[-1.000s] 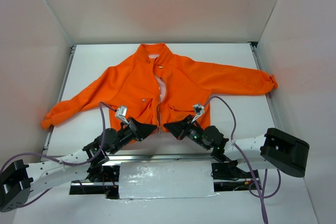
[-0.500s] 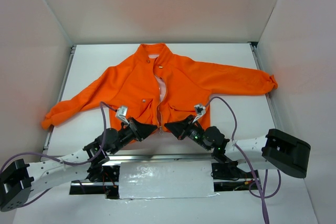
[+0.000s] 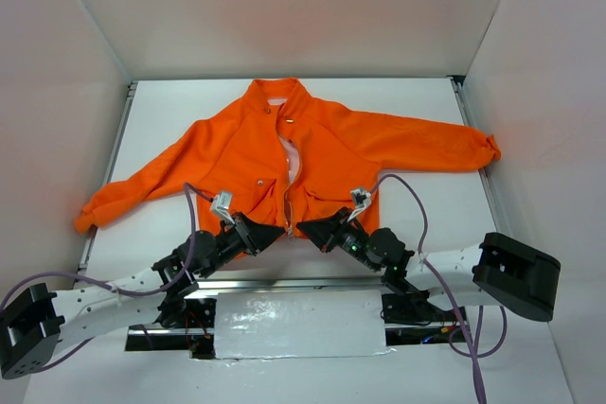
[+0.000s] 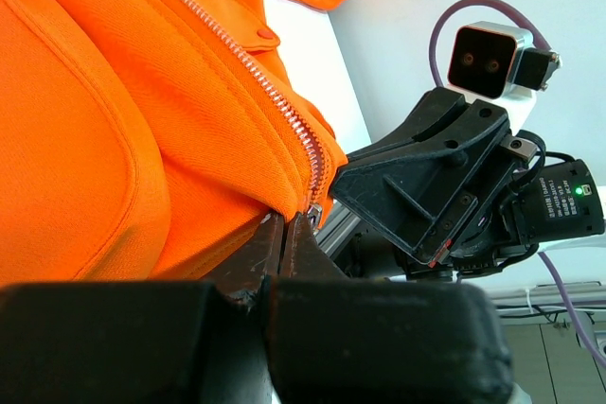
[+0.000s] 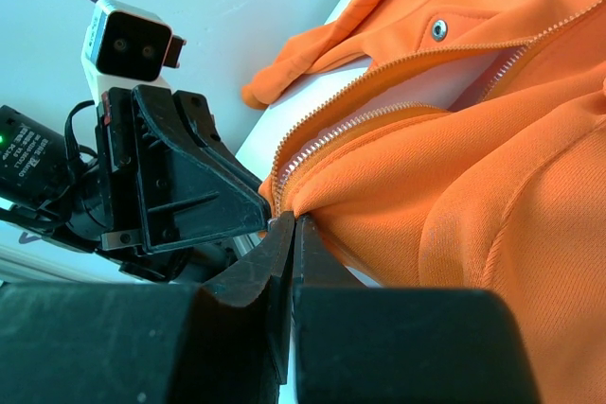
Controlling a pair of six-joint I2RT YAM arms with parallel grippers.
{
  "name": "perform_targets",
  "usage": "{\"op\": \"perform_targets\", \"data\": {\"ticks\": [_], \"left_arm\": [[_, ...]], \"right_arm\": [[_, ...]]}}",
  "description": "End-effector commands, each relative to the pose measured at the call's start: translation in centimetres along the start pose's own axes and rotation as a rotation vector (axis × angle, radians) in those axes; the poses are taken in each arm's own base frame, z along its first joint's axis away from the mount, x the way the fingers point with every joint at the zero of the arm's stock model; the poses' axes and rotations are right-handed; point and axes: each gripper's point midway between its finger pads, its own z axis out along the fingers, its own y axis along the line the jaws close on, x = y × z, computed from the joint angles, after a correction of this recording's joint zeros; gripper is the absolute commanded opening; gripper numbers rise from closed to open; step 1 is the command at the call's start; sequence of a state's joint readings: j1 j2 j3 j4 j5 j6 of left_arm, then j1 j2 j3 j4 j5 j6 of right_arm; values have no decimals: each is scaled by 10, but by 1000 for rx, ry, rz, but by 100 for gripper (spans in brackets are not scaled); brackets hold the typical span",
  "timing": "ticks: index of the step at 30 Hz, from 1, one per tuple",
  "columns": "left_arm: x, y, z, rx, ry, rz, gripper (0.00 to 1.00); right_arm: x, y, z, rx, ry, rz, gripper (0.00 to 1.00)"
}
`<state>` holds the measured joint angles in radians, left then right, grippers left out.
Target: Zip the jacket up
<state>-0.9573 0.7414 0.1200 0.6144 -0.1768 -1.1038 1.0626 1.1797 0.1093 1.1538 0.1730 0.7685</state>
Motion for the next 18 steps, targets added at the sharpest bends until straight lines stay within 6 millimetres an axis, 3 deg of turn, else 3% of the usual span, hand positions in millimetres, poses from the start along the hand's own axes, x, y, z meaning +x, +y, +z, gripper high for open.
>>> {"op": "perform_targets", "data": {"ticks": [1, 18], "left_arm": [[-12, -34, 0, 123, -30, -23, 0], [-1, -35, 0, 149, 19, -24, 0]], "right_arm": [[-15, 20, 3, -61, -57, 12, 0], [-26, 22, 9, -40, -90, 12, 0]]}}
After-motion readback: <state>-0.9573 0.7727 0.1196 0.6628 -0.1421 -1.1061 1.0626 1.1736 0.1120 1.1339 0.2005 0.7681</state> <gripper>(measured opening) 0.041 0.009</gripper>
